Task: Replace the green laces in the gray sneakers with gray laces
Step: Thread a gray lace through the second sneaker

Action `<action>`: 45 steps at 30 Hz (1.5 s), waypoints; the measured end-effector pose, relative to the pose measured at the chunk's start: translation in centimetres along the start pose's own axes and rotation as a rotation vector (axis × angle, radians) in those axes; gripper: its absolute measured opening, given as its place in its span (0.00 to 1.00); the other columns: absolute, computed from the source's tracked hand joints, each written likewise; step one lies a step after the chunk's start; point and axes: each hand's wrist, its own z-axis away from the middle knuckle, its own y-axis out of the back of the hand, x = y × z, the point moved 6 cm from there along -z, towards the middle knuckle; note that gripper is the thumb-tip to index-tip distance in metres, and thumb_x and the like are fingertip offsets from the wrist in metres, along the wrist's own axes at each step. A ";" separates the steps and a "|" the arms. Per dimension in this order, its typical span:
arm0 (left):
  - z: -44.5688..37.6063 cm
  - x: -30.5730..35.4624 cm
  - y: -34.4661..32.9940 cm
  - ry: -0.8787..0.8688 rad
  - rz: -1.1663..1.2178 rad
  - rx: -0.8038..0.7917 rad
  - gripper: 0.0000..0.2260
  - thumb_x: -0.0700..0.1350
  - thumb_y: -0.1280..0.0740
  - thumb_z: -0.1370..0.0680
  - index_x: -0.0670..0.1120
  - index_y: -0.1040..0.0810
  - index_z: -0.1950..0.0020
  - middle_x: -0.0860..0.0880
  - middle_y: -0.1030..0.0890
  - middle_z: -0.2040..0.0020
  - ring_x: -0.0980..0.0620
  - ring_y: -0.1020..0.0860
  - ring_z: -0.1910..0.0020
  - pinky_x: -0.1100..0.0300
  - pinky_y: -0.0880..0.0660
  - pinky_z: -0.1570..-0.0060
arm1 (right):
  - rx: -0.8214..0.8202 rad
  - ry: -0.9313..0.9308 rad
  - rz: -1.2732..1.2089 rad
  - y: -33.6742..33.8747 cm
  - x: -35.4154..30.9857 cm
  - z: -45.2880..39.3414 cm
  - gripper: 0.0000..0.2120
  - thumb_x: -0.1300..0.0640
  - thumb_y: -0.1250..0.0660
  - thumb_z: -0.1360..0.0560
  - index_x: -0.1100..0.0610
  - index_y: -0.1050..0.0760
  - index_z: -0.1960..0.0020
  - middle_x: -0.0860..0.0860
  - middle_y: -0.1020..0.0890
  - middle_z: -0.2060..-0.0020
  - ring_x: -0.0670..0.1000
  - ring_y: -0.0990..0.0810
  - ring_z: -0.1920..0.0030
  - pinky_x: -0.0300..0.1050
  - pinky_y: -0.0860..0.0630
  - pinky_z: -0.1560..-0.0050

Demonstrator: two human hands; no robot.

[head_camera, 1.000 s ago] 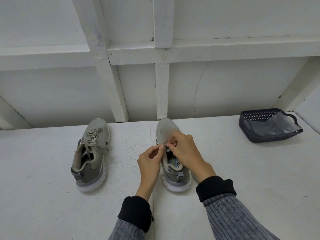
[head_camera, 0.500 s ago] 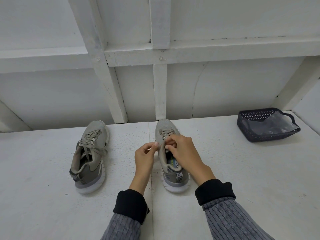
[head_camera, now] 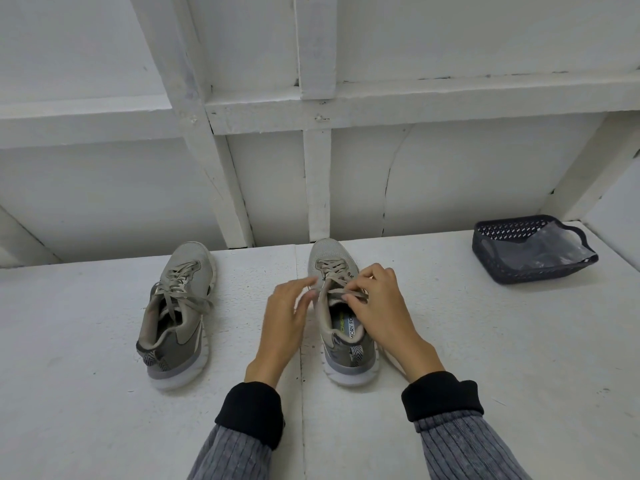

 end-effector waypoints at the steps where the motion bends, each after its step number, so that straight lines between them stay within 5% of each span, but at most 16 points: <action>1: 0.0 0.6 -0.2 -0.028 0.035 -0.016 0.10 0.48 0.37 0.18 0.56 0.20 0.40 0.64 0.20 0.46 0.61 0.25 0.44 0.65 0.31 0.43 | 0.010 0.012 -0.005 0.0 -0.1 -0.1 0.05 0.57 0.30 0.25 0.54 0.19 0.50 0.46 0.28 0.53 0.46 0.33 0.48 0.38 0.32 0.49; 7: 0.0 -0.9 0.3 0.045 -0.066 0.108 0.05 0.44 0.33 0.20 0.52 0.18 0.52 0.59 0.19 0.57 0.58 0.23 0.55 0.54 0.25 0.51 | 0.082 0.023 0.010 0.6 -0.1 -0.1 0.04 0.58 0.34 0.24 0.52 0.22 0.51 0.44 0.21 0.57 0.48 0.32 0.52 0.45 0.34 0.50; 12: 1.3 -5.0 1.3 0.352 -0.532 0.162 0.08 0.44 0.40 0.18 0.49 0.21 0.50 0.53 0.20 0.54 0.51 0.28 0.53 0.55 0.42 0.50 | 0.126 -0.003 -0.029 0.9 0.8 0.0 0.02 0.57 0.33 0.23 0.52 0.22 0.51 0.45 0.22 0.54 0.48 0.31 0.49 0.43 0.32 0.49; 15: 1.3 -5.0 1.0 0.313 -0.646 0.120 0.10 0.43 0.41 0.17 0.50 0.20 0.45 0.52 0.19 0.50 0.48 0.28 0.46 0.53 0.42 0.47 | 0.119 -0.081 -0.149 0.7 1.7 0.2 0.04 0.55 0.33 0.23 0.50 0.24 0.48 0.44 0.23 0.52 0.46 0.30 0.49 0.33 0.33 0.52; 19: 0.6 -1.4 -0.4 -0.005 -0.390 0.091 0.11 0.44 0.40 0.17 0.52 0.23 0.37 0.55 0.21 0.41 0.52 0.30 0.40 0.51 0.39 0.40 | 0.068 -0.241 -0.304 -0.7 3.9 0.5 0.08 0.55 0.37 0.21 0.50 0.25 0.43 0.47 0.21 0.51 0.48 0.25 0.48 0.37 0.32 0.54; 22: 0.5 0.5 -0.9 -0.126 -0.373 0.094 0.13 0.50 0.44 0.17 0.55 0.22 0.40 0.59 0.21 0.46 0.56 0.29 0.42 0.57 0.44 0.41 | 0.021 -0.238 -0.314 -1.6 4.5 0.9 0.08 0.57 0.39 0.20 0.51 0.22 0.46 0.48 0.19 0.52 0.49 0.23 0.50 0.36 0.31 0.56; 25: 0.5 0.4 -0.6 -0.084 -0.345 0.143 0.13 0.54 0.45 0.18 0.55 0.21 0.48 0.61 0.21 0.53 0.56 0.27 0.48 0.58 0.45 0.42 | 0.038 -0.214 -0.302 -1.0 4.7 1.0 0.06 0.58 0.37 0.21 0.50 0.23 0.54 0.47 0.20 0.58 0.49 0.25 0.53 0.35 0.33 0.59; 31: 1.1 -1.7 0.3 0.062 -0.431 0.193 0.06 0.42 0.34 0.20 0.53 0.22 0.52 0.60 0.21 0.56 0.53 0.27 0.51 0.52 0.42 0.40 | 0.116 -0.205 -0.133 0.0 5.8 1.2 0.10 0.61 0.37 0.22 0.51 0.27 0.60 0.44 0.22 0.62 0.51 0.30 0.54 0.43 0.33 0.60; 37: 0.6 -2.4 -2.1 0.265 0.297 0.049 0.09 0.46 0.40 0.17 0.50 0.20 0.48 0.54 0.19 0.49 0.55 0.22 0.46 0.59 0.26 0.44 | 0.019 -0.352 -0.440 -1.8 6.3 0.7 0.08 0.61 0.39 0.20 0.52 0.22 0.48 0.47 0.18 0.52 0.47 0.22 0.50 0.37 0.28 0.51; 45: 1.0 -2.2 -3.5 0.352 0.303 0.075 0.11 0.45 0.44 0.15 0.50 0.22 0.49 0.52 0.23 0.48 0.58 0.25 0.46 0.70 0.31 0.49 | 0.040 -0.400 -0.502 -2.9 6.4 1.2 0.12 0.64 0.40 0.20 0.51 0.21 0.50 0.50 0.18 0.50 0.48 0.21 0.52 0.29 0.28 0.58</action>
